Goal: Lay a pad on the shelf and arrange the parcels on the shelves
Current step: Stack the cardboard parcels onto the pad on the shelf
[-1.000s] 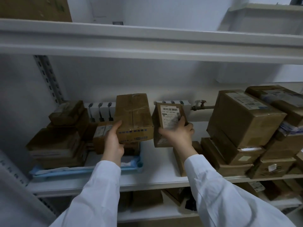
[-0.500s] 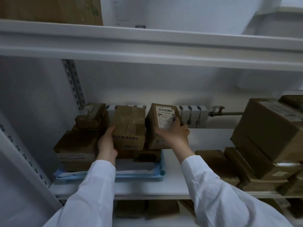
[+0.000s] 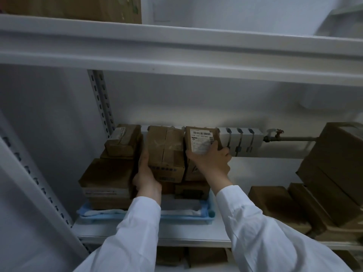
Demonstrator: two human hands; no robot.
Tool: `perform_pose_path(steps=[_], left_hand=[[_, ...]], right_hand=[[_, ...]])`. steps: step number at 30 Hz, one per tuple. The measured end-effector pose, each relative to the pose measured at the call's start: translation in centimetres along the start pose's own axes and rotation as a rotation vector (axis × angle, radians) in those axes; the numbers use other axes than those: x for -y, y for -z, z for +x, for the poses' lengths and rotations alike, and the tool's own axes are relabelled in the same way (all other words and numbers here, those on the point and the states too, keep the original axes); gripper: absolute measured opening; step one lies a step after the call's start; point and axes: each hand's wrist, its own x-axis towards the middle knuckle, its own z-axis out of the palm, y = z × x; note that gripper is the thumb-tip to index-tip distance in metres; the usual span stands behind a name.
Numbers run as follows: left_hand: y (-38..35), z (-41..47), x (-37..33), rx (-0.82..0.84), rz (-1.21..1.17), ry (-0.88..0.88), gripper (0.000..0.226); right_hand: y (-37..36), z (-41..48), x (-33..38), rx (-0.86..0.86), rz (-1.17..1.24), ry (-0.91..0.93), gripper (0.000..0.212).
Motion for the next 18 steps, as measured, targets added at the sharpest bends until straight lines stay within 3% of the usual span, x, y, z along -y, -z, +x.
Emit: perform_pose_path(steps=[2,5,12,18], left_hand=[[0.1,0.3,0.0,0.140,0.013,0.102,0.089],[0.1,0.6,-0.2,0.162,0.120,0.251,0.085],[0.4,1.2,0.5,0.020,0.112,0.136,0.066],[0.0,0.6,1.2,0.142,0.151,0.256,0.055]], right_hand=[[-0.3,0.0,0.3,-0.008,-0.019,0.015,0.107],[-0.5,0.0,0.7,-0.049,-0.044,0.048,0.106],[-1.4,-0.2,1.2,-0.024,-0.115,0.062,0.113],[-1.3,-0.2,1.1,-0.005,-0.132,0.085,0.119]])
